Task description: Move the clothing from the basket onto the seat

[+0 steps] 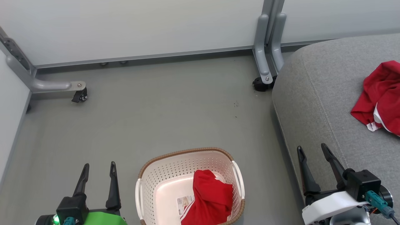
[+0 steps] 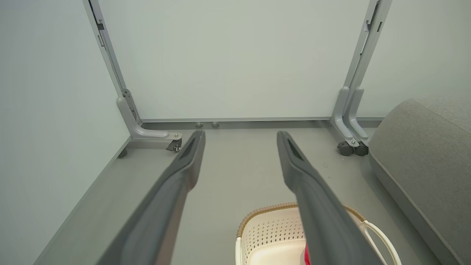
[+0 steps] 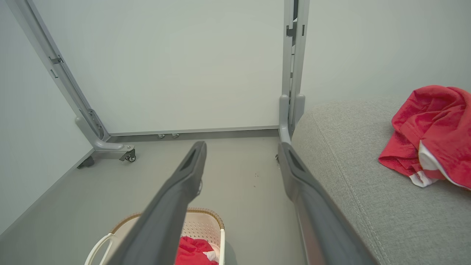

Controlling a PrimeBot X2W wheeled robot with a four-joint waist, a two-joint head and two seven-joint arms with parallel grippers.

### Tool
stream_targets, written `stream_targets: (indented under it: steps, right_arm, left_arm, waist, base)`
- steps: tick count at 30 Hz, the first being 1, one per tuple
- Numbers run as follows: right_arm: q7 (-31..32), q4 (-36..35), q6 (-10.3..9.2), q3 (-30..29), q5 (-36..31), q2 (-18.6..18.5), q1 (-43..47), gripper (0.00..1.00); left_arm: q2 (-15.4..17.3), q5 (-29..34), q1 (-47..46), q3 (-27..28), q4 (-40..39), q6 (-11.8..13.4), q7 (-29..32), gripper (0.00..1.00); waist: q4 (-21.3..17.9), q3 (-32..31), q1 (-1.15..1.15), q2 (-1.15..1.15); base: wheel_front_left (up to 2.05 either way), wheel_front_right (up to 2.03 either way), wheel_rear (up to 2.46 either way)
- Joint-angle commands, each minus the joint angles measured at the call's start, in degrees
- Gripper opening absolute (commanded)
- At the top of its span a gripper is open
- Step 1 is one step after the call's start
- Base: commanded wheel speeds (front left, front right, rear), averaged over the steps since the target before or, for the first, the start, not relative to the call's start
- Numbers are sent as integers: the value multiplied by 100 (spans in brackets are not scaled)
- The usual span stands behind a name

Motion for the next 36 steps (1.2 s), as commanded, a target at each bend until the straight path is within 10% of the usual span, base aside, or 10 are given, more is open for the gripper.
stream_targets:
  steps: [1, 16, 36]
  right_arm:
    - [-35, 4, 0, 3, 32, -15, -55, 100]
    - [-25, -133, 0, -14, -10, -14, -239, 100]
    - [-457, -487, 0, 176, 125, -10, -1605, 100]
  left_arm:
    - [1, 12, -69, 32, -3, -15, -19, 100]
    - [-27, 225, -508, -262, 122, -149, -18, 100]
    - [-18, -151, -3527, -2479, 2444, -256, -12, 100]
  waist:
    - [3, 15, 0, 0]
    - [54, 429, 0, 0]
    - [-713, 3307, 0, 0]
  base:
    - [0, 0, 0]
    - [0, 0, 0]
    - [0, 0, 0]
